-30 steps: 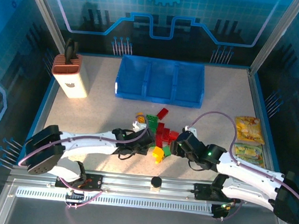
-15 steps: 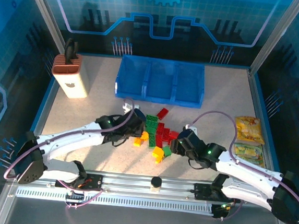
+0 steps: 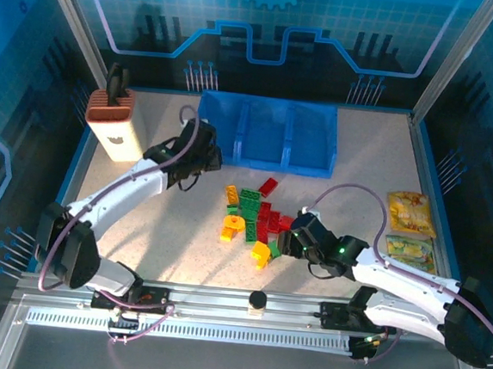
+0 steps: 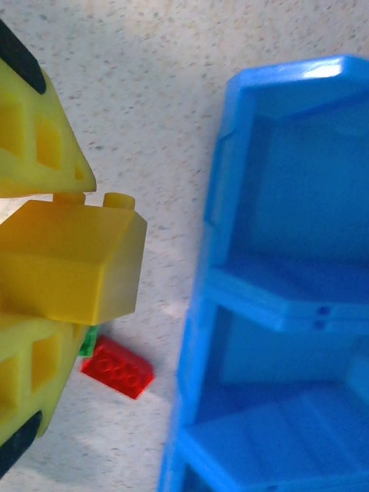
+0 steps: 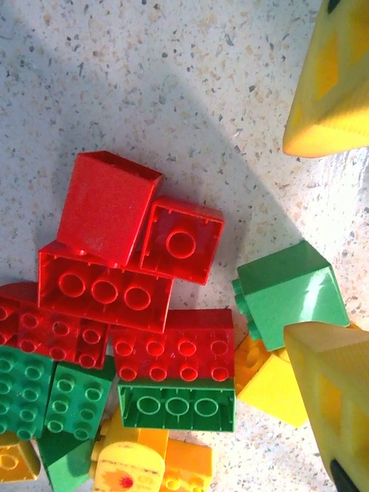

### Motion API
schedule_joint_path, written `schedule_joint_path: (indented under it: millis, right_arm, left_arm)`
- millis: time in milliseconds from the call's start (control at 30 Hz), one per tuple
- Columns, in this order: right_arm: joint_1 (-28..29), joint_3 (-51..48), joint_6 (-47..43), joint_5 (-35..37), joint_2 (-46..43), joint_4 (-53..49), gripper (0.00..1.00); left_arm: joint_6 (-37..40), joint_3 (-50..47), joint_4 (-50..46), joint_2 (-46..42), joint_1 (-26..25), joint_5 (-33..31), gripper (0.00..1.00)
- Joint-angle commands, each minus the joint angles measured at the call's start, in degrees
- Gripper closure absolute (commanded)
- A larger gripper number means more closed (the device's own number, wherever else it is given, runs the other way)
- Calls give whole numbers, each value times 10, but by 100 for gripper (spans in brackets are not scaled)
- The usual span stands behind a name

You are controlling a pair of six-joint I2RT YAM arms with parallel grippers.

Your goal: Sort the legos into containers by color

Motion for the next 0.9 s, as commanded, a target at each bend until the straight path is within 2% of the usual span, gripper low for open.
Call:
schedule_joint_path:
  millis: [0, 133, 533, 800, 867]
  right_arm:
    - [-4, -7, 0, -6, 1, 9, 40]
    - [-2, -1, 0, -11, 4, 9, 40]
    - [13, -1, 7, -11, -6, 2, 41]
    - [16, -5, 11, -1, -32, -14, 41]
    - [17, -8, 13, -1, -34, -12, 41]
  left_arm:
    - [26, 50, 13, 40, 36, 46, 70]
    - [33, 110, 5, 108, 63, 67, 71]
    - [39, 288, -36, 298, 88, 73, 70]
    - [40, 307, -49, 330, 89, 73, 68]
    - [42, 307, -48, 325, 89, 73, 61]
